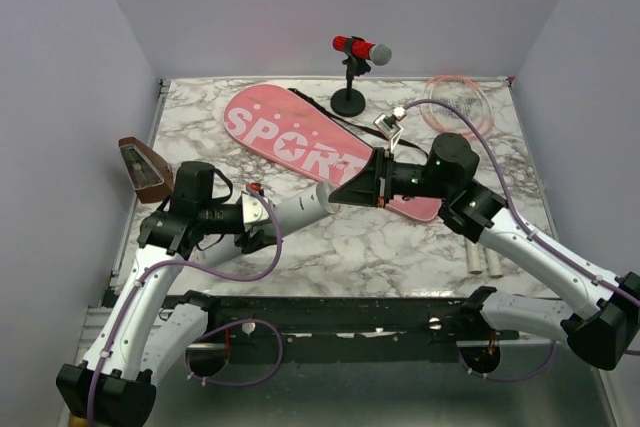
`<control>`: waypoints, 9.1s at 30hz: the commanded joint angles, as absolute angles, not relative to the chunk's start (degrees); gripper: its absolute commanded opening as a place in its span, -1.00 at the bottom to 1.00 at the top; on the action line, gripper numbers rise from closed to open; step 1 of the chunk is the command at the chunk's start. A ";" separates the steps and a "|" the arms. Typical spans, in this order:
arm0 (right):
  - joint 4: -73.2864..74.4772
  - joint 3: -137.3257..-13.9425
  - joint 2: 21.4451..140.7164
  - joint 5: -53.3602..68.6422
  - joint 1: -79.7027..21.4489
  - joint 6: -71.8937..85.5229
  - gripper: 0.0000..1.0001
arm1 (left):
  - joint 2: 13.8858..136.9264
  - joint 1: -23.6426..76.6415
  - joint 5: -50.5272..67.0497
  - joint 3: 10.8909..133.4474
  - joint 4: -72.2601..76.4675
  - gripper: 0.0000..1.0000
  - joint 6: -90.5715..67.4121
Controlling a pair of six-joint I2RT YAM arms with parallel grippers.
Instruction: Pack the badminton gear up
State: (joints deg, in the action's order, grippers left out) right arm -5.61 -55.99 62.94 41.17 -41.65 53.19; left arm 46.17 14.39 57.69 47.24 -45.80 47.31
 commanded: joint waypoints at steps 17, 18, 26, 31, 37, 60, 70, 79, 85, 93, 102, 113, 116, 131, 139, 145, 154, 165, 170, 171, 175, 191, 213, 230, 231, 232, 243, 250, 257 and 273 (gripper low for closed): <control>-13.53 -52.47 65.30 44.38 -43.42 57.39 -0.72 | 45.09 14.59 60.73 49.66 -45.53 -0.27 49.39; -13.62 -52.30 65.30 44.38 -43.59 57.48 -0.69 | 45.00 14.59 60.73 49.57 -45.53 -0.27 49.48; -15.29 -51.77 65.39 44.65 -43.86 58.27 -0.36 | 44.91 14.59 60.99 49.75 -46.41 -0.27 50.62; -15.56 -51.68 65.57 44.47 -43.77 58.71 -0.35 | 44.82 14.59 61.70 50.01 -46.93 -0.27 50.71; -15.64 -51.59 65.39 43.42 -43.77 58.36 -0.36 | 44.39 14.59 62.40 50.27 -47.99 -0.27 50.63; -34.01 -46.58 67.76 39.12 -46.75 66.62 -0.63 | 43.68 14.59 70.05 51.42 -39.99 -0.27 32.08; -40.68 -43.34 70.14 34.02 -50.98 66.79 -0.76 | 44.21 14.59 70.84 52.64 -38.15 -0.27 29.10; -31.41 -47.09 66.89 32.44 -50.80 62.59 -0.64 | 44.82 14.50 69.26 54.23 -42.27 -0.27 35.94; -20.66 -52.47 63.46 30.24 -49.57 56.79 -0.49 | 44.47 14.50 68.73 53.62 -43.77 -0.27 38.58; -15.65 -57.39 62.58 27.69 -48.60 52.74 -0.46 | 43.95 14.59 68.56 53.35 -45.35 -0.27 40.34; -19.15 -54.41 62.40 23.37 -48.25 54.22 -0.48 | 43.24 14.50 68.38 52.73 -45.88 -0.27 41.13; -21.01 -51.33 67.68 28.92 -48.25 56.86 -0.54 | 43.77 14.59 66.63 53.61 -44.22 -0.26 38.95; -13.84 -53.42 66.10 24.28 -47.73 53.46 -0.48 | 44.47 14.50 59.97 52.39 -36.41 -0.22 31.05; 17.75 -67.86 57.05 -7.55 -43.68 41.92 0.22 | 64.41 5.45 37.46 58.89 -35.77 -0.17 28.90; 20.92 -63.64 53.27 -9.05 -43.68 43.77 0.23 | 79.61 1.59 25.49 66.08 -41.04 -0.11 27.96; 23.55 -61.35 53.08 -10.72 -43.51 45.09 0.23 | 86.38 -4.91 25.66 69.34 -38.15 -0.13 19.44; 27.15 -62.22 56.86 -13.00 -43.59 44.74 0.30 | 98.69 -8.52 22.77 79.27 -45.08 -0.15 8.01; 30.15 -66.27 67.05 -15.47 -41.67 40.61 0.48 | 103.88 -11.43 19.96 80.59 -41.66 -0.14 0.26; 27.78 -66.27 73.55 -14.07 -37.01 36.83 0.55 | 107.92 -11.51 17.23 82.00 -42.53 0.17 0.26; 27.25 -66.18 74.96 -14.41 -36.31 35.87 0.55 | 108.54 -11.60 17.14 82.00 -42.71 0.27 0.26; 24.70 -66.79 82.60 -14.77 -32.88 33.05 0.57 | 108.02 -11.60 17.05 80.69 -40.87 0.54 0.26; 10.91 -78.31 110.29 -24.52 -27.60 20.05 0.62 | 97.57 -11.69 24.07 81.82 -47.19 0.97 0.53; 8.79 -65.41 107.25 -14.07 -26.46 27.85 -0.30 | 81.30 -5.63 24.44 77.61 -47.90 0.92 -0.26; 7.12 -39.73 82.72 -3.17 -43.31 46.04 -0.95 | 78.75 2.36 23.12 75.67 -45.26 0.90 -0.26; 7.90 -39.99 81.40 -3.08 -43.94 46.75 -0.94 | 79.19 3.42 22.68 75.76 -45.44 0.90 -0.26; 8.87 -40.25 80.26 -3.34 -44.03 47.45 -0.90 | 79.54 4.47 22.07 75.76 -45.44 0.90 1.04; 3.09 -50.26 91.74 -7.13 -40.34 46.66 -0.19 | 85.42 12.39 16.44 75.67 -43.85 0.97 0.26; -4.74 -54.49 103.26 -1.24 -40.25 49.30 -0.17 | 86.57 13.80 15.47 74.98 -42.63 0.97 -2.11; -8.25 -54.06 105.12 2.19 -40.17 51.59 -0.33 | 87.10 16.17 11.25 70.50 -37.89 0.98 -2.29; -22.50 -47.55 95.90 13.44 -40.34 54.41 -0.99 | 89.47 23.03 20.74 71.80 -34.98 0.98 -1.67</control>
State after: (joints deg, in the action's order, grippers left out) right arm -16.73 -48.21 99.92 8.75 -40.05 53.74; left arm 89.76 22.63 16.27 70.02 -36.82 -0.73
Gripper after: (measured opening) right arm 0.013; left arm 0.973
